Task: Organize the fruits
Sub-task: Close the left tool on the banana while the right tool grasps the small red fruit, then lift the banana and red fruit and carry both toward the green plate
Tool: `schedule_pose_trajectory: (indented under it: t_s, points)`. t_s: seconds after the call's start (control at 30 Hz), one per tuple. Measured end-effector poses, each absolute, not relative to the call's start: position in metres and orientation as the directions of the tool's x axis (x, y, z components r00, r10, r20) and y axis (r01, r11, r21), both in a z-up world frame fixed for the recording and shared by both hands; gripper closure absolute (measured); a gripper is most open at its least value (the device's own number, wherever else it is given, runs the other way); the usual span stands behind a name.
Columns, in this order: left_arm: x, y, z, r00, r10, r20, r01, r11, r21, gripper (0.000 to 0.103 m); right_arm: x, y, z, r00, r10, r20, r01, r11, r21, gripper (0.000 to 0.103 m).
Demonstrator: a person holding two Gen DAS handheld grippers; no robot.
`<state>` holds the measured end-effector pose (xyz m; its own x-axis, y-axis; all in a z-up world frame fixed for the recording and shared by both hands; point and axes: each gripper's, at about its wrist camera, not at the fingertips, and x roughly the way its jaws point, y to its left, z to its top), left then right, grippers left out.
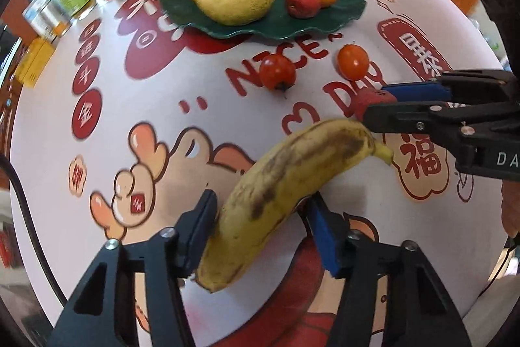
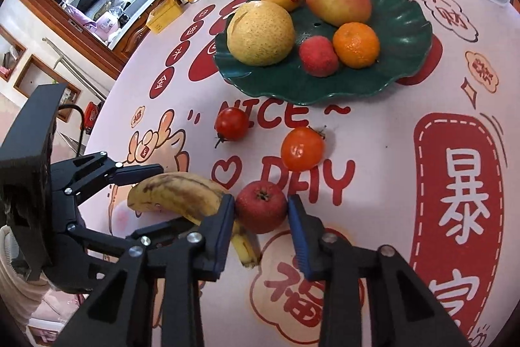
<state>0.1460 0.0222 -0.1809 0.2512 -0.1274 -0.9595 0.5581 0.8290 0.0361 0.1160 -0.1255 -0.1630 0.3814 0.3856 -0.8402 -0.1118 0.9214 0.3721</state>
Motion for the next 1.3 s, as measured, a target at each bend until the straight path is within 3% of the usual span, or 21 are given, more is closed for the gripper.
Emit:
schedule_pose_trajectory:
  t_s: [0.77,1.3]
  points:
    - [0.102,0.03,-0.154,0.294,-0.149,-0.944,0.346,0.937,-0.04,0.07,0.102,-0.142,-0.14,0.45,0.332,-0.829,-0.12,0.942,0.313,0.07]
    - [0.105,0.03,-0.171,0.25,-0.175,-0.952,0.352,0.933,-0.079,0.07,0.083,-0.137,-0.144,0.431,0.327,-0.841,-0.154,0.945,0.288,0.07]
